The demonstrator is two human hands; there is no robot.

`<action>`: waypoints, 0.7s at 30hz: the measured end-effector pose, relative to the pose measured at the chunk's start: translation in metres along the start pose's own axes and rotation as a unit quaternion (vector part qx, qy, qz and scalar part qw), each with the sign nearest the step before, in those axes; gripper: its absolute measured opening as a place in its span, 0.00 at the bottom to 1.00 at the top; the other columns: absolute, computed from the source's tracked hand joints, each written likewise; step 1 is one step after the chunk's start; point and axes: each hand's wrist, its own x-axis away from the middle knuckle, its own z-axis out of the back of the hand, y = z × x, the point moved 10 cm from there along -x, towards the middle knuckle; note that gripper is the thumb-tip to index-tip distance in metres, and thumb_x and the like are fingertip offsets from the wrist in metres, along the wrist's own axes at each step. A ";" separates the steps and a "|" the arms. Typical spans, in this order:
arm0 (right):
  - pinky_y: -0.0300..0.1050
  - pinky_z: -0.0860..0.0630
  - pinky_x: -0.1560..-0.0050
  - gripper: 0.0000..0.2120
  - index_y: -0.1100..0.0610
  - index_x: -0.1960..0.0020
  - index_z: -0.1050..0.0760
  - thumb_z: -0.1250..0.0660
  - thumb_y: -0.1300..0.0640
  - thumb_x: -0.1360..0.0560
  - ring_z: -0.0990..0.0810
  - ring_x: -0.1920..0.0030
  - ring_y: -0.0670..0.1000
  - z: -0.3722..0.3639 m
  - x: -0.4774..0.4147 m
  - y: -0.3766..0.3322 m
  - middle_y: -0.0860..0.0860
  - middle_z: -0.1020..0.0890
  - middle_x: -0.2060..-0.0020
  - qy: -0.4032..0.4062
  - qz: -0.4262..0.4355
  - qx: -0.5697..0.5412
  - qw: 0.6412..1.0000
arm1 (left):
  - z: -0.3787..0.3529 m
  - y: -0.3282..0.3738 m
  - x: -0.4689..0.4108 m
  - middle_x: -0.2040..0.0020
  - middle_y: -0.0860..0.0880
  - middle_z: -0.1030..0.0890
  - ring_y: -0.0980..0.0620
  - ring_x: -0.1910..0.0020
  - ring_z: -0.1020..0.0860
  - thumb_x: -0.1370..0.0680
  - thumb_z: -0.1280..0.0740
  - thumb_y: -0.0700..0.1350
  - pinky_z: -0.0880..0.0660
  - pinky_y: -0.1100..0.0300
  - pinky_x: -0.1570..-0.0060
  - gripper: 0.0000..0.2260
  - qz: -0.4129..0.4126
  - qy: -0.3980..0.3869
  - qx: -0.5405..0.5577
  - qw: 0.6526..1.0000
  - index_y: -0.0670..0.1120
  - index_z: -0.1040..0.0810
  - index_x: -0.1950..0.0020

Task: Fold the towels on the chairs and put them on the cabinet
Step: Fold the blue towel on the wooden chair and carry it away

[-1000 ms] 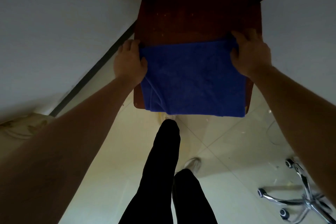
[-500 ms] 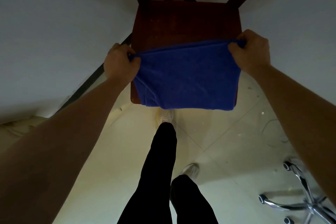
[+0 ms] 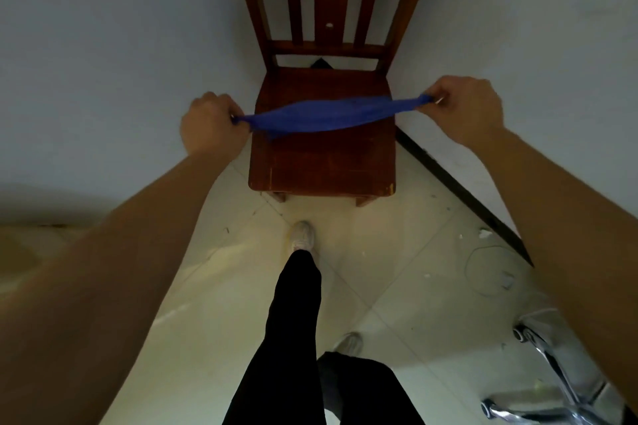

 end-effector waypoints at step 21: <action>0.49 0.18 0.48 0.11 0.57 0.40 0.22 0.34 0.54 0.20 0.18 0.57 0.47 0.022 -0.047 -0.005 0.50 0.19 0.51 0.071 -0.065 -0.203 0.974 | 0.021 0.030 -0.070 0.51 0.44 0.18 0.52 0.55 0.22 0.23 0.37 0.42 0.24 0.59 0.56 0.09 0.031 0.005 0.130 0.991 0.42 0.20 0.47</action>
